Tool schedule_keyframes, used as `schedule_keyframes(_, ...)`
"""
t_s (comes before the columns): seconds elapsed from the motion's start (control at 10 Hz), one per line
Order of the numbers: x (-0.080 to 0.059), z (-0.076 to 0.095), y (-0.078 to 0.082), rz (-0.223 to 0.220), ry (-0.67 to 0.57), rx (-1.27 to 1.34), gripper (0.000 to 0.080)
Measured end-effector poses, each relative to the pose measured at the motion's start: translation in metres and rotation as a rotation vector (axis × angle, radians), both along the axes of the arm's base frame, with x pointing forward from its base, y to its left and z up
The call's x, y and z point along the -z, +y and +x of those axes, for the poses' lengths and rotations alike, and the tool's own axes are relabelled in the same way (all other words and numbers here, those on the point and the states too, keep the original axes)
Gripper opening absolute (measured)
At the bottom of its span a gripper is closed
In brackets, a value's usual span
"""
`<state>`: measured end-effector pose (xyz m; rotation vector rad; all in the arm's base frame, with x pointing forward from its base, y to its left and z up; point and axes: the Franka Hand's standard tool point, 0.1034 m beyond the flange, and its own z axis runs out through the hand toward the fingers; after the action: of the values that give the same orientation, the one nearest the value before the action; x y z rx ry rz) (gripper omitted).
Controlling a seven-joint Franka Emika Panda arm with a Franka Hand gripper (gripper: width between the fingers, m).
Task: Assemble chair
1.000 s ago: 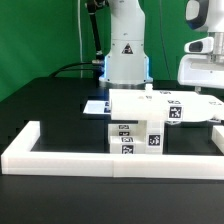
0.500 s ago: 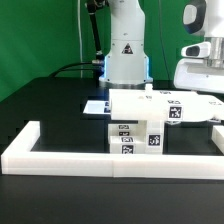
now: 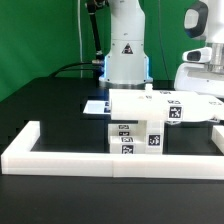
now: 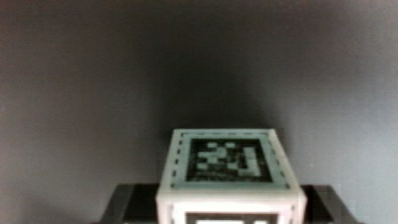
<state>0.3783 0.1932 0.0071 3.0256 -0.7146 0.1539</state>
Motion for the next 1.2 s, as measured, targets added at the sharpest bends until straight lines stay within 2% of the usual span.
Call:
schedule_keyframes(0.7,-0.001,0.000,0.000,0.000,0.001,-0.002,0.0285)
schedule_keyframes(0.8,-0.012,0.003,-0.005,0.006,0.030,-0.016,0.0285)
schedule_keyframes(0.9,-0.031,0.011,-0.013,0.026,0.022,-0.006,0.0285)
schedule_keyframes(1.2,-0.060,0.029,-0.053,0.049,0.026,-0.027,0.0285)
